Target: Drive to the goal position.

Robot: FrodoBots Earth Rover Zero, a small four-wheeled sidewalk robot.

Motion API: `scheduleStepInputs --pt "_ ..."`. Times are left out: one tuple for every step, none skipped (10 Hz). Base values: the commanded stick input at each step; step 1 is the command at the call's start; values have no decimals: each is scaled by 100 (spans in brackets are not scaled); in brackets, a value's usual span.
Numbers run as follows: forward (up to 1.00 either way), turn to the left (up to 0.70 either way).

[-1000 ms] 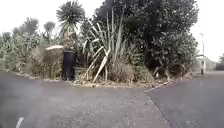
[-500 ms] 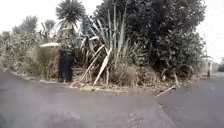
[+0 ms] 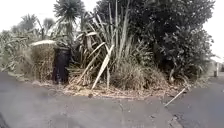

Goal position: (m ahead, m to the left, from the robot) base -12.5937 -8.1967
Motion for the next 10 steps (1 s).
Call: scheduleStepInputs --pt "0 70" --pt "0 70" --pt "0 70" --pt "0 70" --pt "0 70" --pt "0 70" --pt "0 70" --pt "0 70" --pt "0 70" --pt "0 70"
